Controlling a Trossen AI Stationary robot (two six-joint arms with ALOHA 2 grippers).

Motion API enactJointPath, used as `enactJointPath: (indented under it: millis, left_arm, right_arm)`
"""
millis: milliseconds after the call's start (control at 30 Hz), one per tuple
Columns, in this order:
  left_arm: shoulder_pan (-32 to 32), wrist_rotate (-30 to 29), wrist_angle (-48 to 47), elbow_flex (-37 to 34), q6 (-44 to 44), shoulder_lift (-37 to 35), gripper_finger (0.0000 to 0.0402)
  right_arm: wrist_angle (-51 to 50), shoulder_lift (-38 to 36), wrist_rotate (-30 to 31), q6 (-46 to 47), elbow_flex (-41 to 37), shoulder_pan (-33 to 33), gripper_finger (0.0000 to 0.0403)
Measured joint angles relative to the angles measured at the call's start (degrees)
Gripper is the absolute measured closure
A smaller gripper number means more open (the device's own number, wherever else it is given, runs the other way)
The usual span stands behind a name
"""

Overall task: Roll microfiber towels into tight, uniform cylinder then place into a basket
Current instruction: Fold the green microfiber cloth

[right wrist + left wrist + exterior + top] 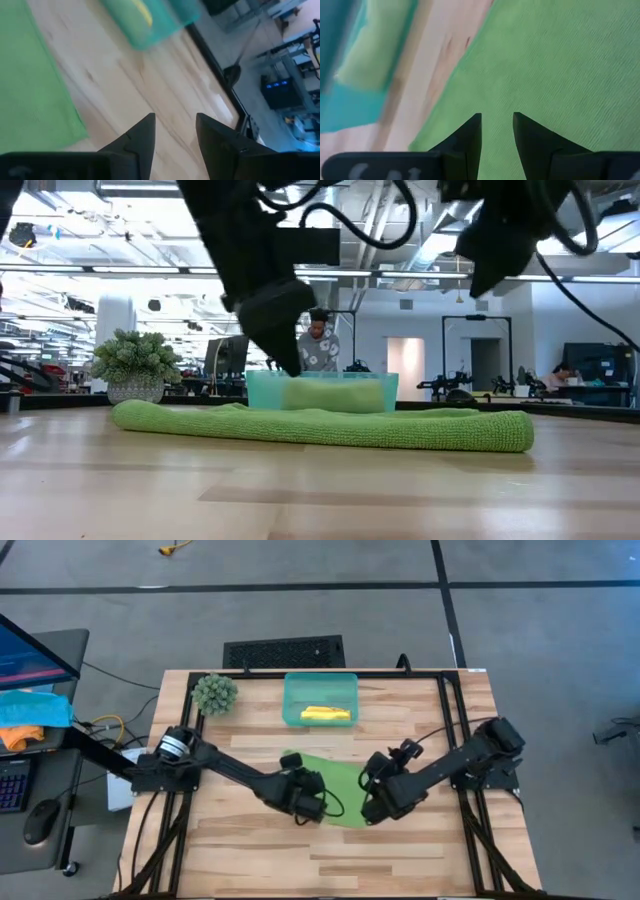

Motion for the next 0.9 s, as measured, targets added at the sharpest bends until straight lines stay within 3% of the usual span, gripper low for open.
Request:
enactJointPath:
  millis: [167, 333, 567, 900]
  left_arm:
    - [1.59, 3.35, 4.44, 0.00, 0.63, 0.00, 0.0297]
    - [1.85, 5.28, 13.42, -3.43, 3.84, 0.04, 0.0297]
    - [4.15, 15.57, 26.61, -7.10, 8.43, 0.09, 0.0297]
    - [5.81, 20.07, 19.31, -7.47, 3.61, 1.33, 0.0297]
  right_arm:
    - [0.07, -1.36, 5.39, 5.01, 0.00, 1.69, 0.0239]
    - [0.93, -1.38, 4.51, 4.54, -0.64, 2.62, 0.0239]
    - [1.36, -1.38, 4.19, 4.50, -5.46, 1.86, 0.0239]
    - [2.05, -1.38, 3.84, 4.52, -6.45, -0.99, 0.0239]
